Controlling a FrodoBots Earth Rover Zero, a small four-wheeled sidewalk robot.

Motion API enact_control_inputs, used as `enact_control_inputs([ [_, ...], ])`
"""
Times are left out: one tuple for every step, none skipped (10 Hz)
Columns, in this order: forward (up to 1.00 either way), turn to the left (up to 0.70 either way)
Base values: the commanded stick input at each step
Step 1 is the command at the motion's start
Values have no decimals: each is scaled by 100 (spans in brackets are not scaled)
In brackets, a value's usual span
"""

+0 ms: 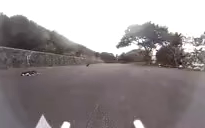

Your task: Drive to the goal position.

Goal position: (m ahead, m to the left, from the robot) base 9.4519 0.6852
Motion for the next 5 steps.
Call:
enact_control_inputs([
  [50,0],
  [50,0],
  [50,0],
  [50,0],
  [50,0],
])
